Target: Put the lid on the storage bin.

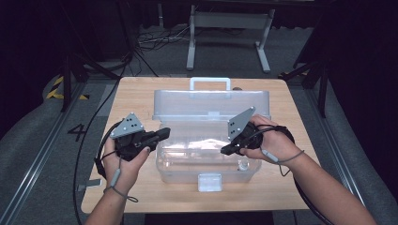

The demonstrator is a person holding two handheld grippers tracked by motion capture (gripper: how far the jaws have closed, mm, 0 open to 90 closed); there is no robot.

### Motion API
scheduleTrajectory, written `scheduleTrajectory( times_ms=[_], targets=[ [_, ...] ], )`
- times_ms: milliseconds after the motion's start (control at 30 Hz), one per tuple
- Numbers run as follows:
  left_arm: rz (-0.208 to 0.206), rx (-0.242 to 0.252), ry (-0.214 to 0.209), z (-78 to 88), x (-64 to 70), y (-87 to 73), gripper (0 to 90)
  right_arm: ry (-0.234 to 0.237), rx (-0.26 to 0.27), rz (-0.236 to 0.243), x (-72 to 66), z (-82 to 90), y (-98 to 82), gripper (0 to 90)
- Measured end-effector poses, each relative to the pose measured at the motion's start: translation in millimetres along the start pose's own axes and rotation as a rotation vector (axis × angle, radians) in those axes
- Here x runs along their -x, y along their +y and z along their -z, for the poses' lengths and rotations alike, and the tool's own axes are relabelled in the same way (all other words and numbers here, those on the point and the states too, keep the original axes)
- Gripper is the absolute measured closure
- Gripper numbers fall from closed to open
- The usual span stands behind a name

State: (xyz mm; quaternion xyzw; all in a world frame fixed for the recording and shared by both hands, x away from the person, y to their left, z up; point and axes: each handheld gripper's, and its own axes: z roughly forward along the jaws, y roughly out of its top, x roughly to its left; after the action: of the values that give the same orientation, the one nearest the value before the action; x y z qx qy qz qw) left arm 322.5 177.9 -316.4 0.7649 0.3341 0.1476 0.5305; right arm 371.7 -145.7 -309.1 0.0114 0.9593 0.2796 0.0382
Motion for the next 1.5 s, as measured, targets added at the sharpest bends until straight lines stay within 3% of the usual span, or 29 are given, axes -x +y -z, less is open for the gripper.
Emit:
scheduleTrajectory(
  times_ms=[600,1000,1333,1500],
  targets=[
    [0.052,0.052,0.046,-1.7,-7.6,2.0,89.6,-0.02,0.001,-0.004,-6.9,-2.8,-3.3,89.8],
    [0.048,0.05,0.047,-2.6,-8.9,1.6,89.8,-0.026,0.01,-0.035,-8.4,-1.3,-4.2,85.0],
    [0.045,0.039,0.042,-3.4,-8.9,1.2,89.8,-0.044,0.081,-0.047,-13.2,18.0,-5.0,81.7],
    [0.041,0.034,0.04,-3.2,-8.9,1.1,89.7,-0.038,0.157,-0.075,-13.0,28.5,-12.0,83.0]
  ],
)
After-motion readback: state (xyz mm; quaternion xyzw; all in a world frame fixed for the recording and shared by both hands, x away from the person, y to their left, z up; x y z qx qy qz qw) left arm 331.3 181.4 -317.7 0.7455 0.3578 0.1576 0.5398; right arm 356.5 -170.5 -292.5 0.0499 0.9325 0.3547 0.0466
